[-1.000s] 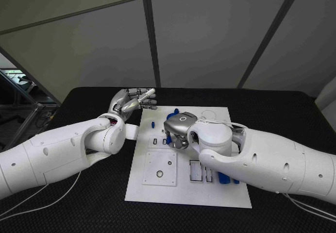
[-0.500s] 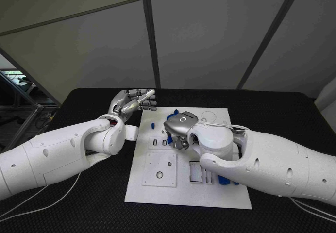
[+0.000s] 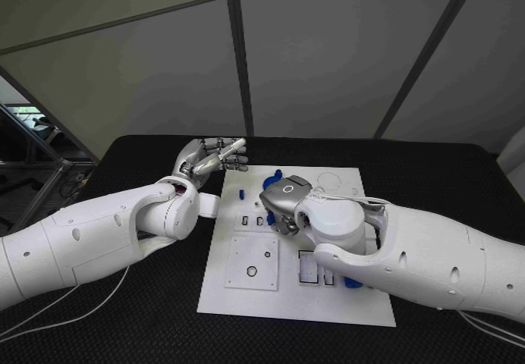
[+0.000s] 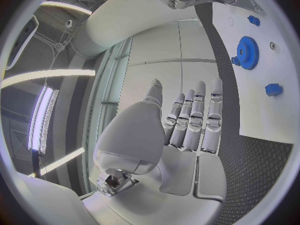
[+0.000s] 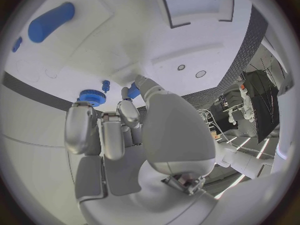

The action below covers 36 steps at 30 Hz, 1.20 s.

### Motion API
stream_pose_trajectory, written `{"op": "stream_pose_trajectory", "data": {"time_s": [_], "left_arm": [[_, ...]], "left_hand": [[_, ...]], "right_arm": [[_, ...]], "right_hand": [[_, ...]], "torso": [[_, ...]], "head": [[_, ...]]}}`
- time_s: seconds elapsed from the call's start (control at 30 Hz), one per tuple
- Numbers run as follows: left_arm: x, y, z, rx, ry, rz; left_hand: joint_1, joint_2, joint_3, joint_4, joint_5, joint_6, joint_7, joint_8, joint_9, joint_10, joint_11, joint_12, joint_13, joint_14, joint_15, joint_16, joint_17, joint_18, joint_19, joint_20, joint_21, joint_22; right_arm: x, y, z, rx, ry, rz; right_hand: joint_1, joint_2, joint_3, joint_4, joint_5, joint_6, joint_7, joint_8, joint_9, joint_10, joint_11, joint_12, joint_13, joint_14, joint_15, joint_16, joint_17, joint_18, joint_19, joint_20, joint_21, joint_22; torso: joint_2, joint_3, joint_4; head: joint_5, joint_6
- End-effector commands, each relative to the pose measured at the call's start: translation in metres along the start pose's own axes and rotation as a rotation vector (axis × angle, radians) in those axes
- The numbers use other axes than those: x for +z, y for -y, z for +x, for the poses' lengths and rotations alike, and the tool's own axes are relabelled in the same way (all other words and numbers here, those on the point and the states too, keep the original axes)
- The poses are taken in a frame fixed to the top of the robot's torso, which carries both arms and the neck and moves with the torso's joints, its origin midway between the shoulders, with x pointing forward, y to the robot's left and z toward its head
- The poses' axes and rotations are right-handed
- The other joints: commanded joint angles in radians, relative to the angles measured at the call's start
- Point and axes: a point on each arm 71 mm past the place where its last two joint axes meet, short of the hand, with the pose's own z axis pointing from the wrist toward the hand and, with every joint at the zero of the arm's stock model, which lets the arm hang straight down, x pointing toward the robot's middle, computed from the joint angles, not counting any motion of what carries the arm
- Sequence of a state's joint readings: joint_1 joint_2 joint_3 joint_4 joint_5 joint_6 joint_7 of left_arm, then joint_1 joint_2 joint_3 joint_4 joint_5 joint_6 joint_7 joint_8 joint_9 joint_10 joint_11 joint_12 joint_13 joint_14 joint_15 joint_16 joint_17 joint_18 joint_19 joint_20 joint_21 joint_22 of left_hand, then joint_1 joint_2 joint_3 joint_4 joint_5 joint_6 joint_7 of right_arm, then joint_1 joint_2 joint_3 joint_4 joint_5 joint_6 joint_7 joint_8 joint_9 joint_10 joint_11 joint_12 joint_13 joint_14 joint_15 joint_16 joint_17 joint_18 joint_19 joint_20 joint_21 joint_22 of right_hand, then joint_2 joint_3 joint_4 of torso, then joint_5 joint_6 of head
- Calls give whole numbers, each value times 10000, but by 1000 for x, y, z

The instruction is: Assemble the parts on the task board

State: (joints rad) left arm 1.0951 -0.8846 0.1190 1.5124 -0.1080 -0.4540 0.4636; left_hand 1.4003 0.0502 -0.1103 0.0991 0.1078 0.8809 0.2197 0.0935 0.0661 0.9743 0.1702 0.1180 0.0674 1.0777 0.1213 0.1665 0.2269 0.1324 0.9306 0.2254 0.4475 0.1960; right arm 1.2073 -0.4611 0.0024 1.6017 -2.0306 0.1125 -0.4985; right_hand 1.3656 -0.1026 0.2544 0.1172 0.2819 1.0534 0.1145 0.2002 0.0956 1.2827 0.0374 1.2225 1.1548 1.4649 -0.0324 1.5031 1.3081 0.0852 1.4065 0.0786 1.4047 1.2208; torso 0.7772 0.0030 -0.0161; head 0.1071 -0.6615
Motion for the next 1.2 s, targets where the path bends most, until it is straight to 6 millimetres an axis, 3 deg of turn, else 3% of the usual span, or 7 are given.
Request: {"op": "stream_pose_trajectory", "data": {"time_s": [0.03, 1.2], "left_arm": [[1, 1, 2, -55, -122, 50], [1, 1, 3, -62, -129, 5]], "left_hand": [[6, 91, 4, -43, 29, 6, 36, -35, -10, -9, 60, -56, -4, -61, 32, -68, 10, 474, -96, -4, 4, 4], [5, 89, 0, -48, 29, 3, 37, -41, -10, -13, 61, -62, -4, -66, 34, -77, 15, 474, -103, -2, 4, 4]], "right_arm": [[0, -1, 7, -467, -496, 104], [5, -5, 9, -432, -572, -141]], "right_hand": [[-107, -2, 21, -5, 2, 57, 7, 44, 13, -15, -44, 14, -19, 766, -67, -72, 1293, -156, 12, -84, -66, -20], [-303, -85, -8, 42, -33, -171, 33, -33, 26, -30, -28, -27, -51, 763, -75, -89, 1286, -151, -13, -107, -106, -64]], "torso": [[-1, -6, -1], [2, 3, 3]], "head": [[-6, -15], [21, -36]]}}
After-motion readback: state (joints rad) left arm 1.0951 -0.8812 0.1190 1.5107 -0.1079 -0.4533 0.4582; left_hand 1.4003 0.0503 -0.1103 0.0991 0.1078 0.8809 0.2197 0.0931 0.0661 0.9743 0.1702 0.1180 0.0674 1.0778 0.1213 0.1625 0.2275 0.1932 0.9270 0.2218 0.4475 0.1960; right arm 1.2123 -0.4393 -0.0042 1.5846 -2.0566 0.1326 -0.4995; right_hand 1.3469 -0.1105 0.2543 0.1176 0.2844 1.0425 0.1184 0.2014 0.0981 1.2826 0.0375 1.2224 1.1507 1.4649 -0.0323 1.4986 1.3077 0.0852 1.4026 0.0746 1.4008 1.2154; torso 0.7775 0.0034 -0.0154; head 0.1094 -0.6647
